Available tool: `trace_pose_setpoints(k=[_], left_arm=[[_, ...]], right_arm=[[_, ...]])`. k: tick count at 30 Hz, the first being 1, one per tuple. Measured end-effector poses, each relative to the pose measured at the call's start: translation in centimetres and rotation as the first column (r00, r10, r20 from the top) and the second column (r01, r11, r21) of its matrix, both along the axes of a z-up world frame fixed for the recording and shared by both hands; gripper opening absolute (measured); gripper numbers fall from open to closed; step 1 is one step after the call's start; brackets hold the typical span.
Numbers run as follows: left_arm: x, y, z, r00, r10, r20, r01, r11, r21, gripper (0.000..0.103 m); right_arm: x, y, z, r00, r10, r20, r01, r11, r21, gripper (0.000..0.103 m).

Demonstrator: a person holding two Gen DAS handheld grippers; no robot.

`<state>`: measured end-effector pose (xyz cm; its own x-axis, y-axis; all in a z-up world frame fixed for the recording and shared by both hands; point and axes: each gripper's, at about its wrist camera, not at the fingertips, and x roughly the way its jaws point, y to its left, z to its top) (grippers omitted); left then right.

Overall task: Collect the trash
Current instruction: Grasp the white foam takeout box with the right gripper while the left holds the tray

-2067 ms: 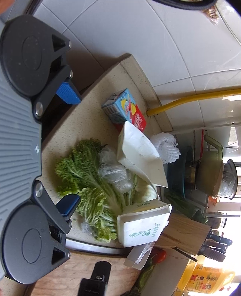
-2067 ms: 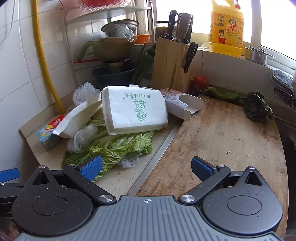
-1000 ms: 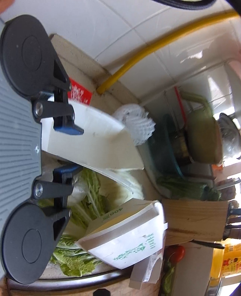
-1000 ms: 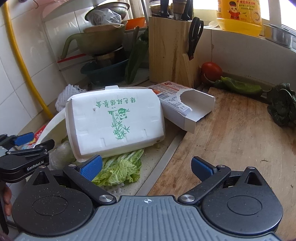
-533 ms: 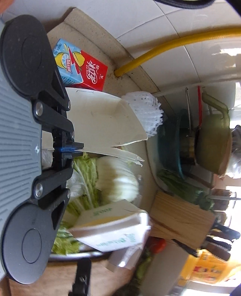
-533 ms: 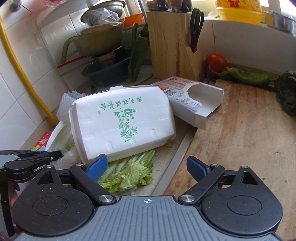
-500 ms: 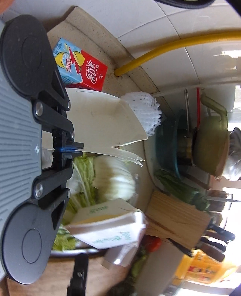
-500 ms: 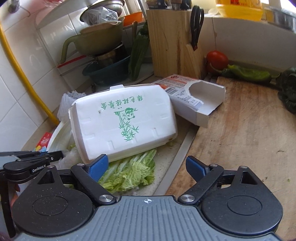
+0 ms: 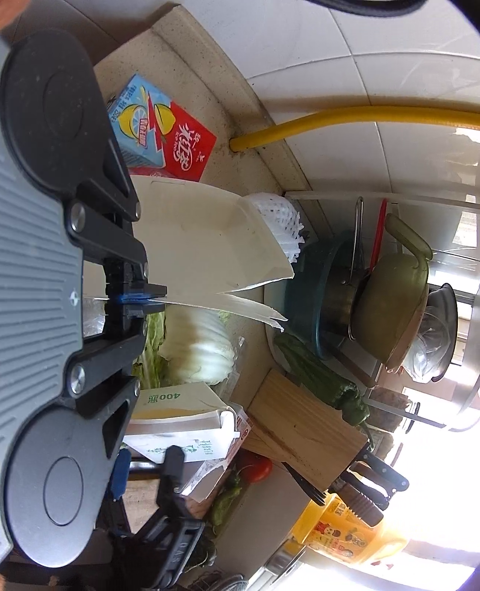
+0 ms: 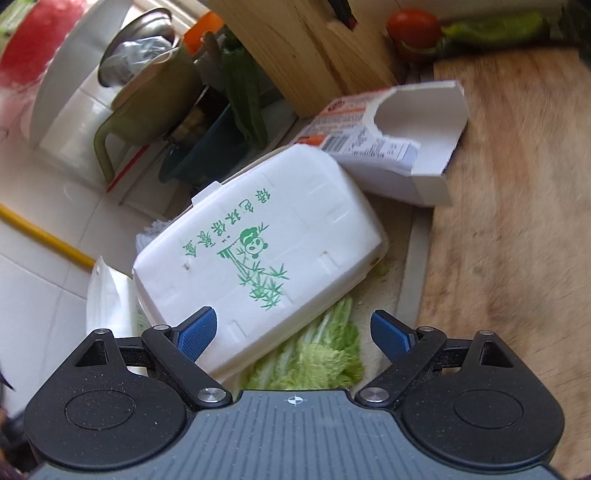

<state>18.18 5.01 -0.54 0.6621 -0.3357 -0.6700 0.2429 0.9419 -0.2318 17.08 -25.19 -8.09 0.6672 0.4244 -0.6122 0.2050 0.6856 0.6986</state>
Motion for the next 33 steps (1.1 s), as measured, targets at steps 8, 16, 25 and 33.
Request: trace_pose_setpoints(k=[8, 16, 25, 33], left_arm=[[0.3, 0.5, -0.1, 0.998, -0.055, -0.003, 0.055, 0.998, -0.021, 0.001], [0.4, 1.8, -0.1, 0.995, -0.095, 0.006, 0.096, 0.994, -0.061, 0.001], [0.8, 3.4, 0.0, 0.994, -0.11, 0.018, 0.112, 0.989, -0.095, 0.001], [0.8, 4.1, 0.4, 0.991, -0.118, 0.057, 0.123, 0.988, -0.096, 0.002]], right_arm=[[1.7, -0.1, -0.4, 0.993, -0.103, 0.058, 0.092, 0.983, 0.161, 0.095], [4.7, 0.9, -0.9, 0.988, -0.15, 0.016, 0.145, 0.974, 0.176, 0.103], [7.6, 1.7, -0.4, 0.981, -0.178, -0.081, 0.192, 0.955, 0.225, 0.103], [8.0, 2.1, -0.8, 0.985, -0.159, -0.062, 0.17, 0.949, 0.264, 0.096]])
